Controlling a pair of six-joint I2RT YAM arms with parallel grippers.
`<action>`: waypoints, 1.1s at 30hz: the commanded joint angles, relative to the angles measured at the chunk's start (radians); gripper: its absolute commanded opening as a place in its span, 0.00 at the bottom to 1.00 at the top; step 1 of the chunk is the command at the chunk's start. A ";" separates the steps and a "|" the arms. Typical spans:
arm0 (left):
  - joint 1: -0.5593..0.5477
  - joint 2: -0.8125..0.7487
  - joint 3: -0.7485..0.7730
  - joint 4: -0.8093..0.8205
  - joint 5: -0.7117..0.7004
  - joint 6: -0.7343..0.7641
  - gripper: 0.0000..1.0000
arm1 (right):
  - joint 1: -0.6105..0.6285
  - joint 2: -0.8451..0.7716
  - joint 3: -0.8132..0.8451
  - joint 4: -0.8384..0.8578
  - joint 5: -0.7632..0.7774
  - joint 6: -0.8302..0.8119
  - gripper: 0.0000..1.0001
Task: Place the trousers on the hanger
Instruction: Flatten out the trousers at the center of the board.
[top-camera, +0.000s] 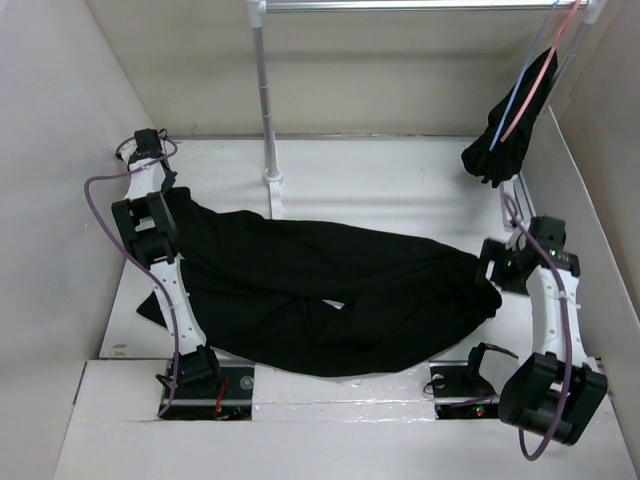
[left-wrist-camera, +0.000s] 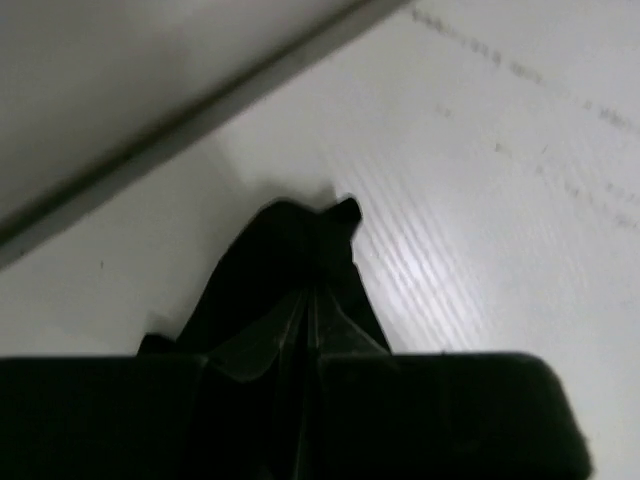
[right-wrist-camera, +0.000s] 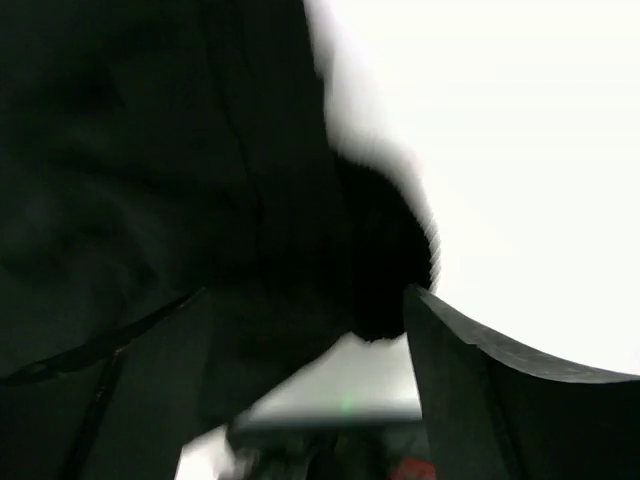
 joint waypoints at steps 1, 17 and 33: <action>-0.002 -0.160 -0.139 0.067 0.065 -0.034 0.00 | -0.008 0.038 0.187 0.205 0.057 -0.024 0.80; -0.022 -0.388 -0.400 0.118 0.096 -0.012 0.00 | 0.050 0.667 0.128 0.778 -0.330 0.082 0.56; -0.031 -0.474 -0.472 0.147 0.128 0.011 0.00 | -0.004 0.404 0.102 0.510 -0.104 0.015 0.84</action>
